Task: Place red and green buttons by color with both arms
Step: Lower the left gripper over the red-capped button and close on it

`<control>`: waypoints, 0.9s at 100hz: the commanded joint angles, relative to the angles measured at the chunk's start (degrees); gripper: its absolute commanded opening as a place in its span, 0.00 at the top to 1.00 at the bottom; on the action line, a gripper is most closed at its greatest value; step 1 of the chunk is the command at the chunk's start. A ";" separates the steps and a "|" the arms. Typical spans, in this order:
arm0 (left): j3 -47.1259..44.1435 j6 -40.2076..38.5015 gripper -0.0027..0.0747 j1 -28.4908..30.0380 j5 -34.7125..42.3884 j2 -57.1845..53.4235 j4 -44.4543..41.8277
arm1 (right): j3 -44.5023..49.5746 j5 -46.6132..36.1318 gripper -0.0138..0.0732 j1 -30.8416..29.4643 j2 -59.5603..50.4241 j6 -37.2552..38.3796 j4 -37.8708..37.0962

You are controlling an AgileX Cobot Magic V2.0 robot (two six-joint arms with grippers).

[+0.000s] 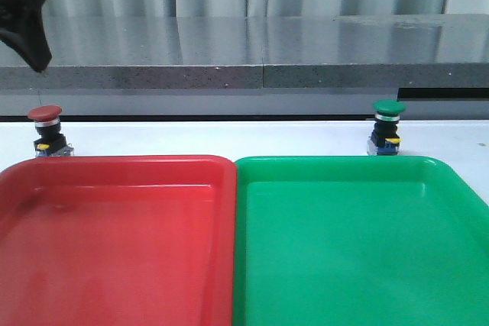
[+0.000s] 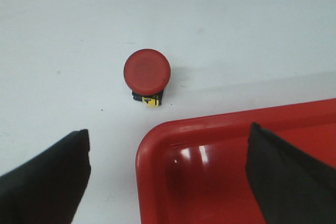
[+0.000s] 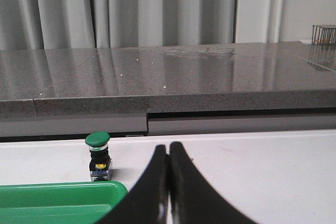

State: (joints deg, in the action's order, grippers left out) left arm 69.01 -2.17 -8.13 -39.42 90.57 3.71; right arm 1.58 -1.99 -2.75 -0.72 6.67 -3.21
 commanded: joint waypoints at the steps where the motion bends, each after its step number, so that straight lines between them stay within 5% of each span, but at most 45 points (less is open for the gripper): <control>1: 4.88 0.19 0.22 -0.15 0.87 1.68 0.57 | -1.07 -4.82 0.92 -0.39 -1.16 0.03 -0.59; 70: 16.18 2.69 0.22 2.14 -0.56 19.12 0.62 | -1.07 -4.82 0.92 -0.39 -1.16 0.03 -0.59; 90: 16.18 2.69 0.38 2.60 0.75 19.62 0.62 | -1.07 -4.82 0.92 -0.39 -1.16 0.03 -0.59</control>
State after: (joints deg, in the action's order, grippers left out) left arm 83.27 0.39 -5.83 -41.35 112.95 3.84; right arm 1.58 -1.99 -2.75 -0.72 6.67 -3.21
